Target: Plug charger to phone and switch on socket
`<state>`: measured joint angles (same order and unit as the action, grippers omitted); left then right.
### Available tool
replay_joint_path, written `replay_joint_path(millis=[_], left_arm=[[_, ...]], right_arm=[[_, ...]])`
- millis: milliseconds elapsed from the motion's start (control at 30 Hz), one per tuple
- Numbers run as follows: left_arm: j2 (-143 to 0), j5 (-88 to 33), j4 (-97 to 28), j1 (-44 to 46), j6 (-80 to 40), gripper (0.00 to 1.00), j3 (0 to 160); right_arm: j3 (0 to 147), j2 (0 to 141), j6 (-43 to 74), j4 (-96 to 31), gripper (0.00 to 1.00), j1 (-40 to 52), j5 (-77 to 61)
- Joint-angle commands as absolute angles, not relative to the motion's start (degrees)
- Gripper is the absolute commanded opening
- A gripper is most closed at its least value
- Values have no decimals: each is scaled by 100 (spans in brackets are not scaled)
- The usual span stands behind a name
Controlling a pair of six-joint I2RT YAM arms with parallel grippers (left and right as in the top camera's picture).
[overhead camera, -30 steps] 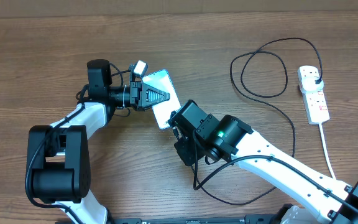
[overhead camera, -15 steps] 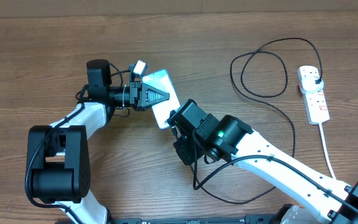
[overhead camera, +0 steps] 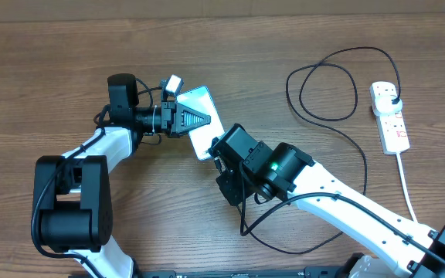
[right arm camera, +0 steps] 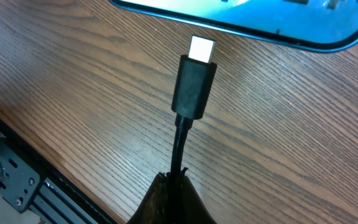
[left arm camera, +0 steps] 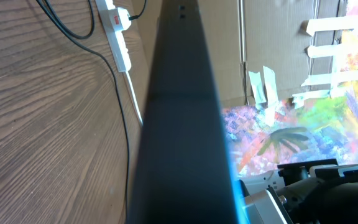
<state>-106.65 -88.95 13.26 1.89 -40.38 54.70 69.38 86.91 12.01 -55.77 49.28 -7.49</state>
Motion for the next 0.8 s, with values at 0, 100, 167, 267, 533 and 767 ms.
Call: replay_joint_path(millis=[0,100,167,267,533,767], left_arm=[[-10683,-9054,1350,228,-4095,4,5586],[-10683,-9054,1350,228,-4097,4,5586],[-10683,-9054,1350,228,-4125,4,5586],[-10683,-9054,1350,228,-4206,4,5586],[-10683,-9054,1350,228,-4246,4,5586],[-10683,-9054,1350,228,-4244,4,5586]], right_arm=[[6960,8689,1219,-5544,4,4976,-779],[6960,8689,1219,-5524,4,4976,-779],[6960,8689,1219,-5520,4,4974,-779],[6960,8689,1219,-5518,4,4976,-779],[6960,8689,1219,-5433,4,4974,-775],[6960,8689,1219,-5411,4,4974,-738]])
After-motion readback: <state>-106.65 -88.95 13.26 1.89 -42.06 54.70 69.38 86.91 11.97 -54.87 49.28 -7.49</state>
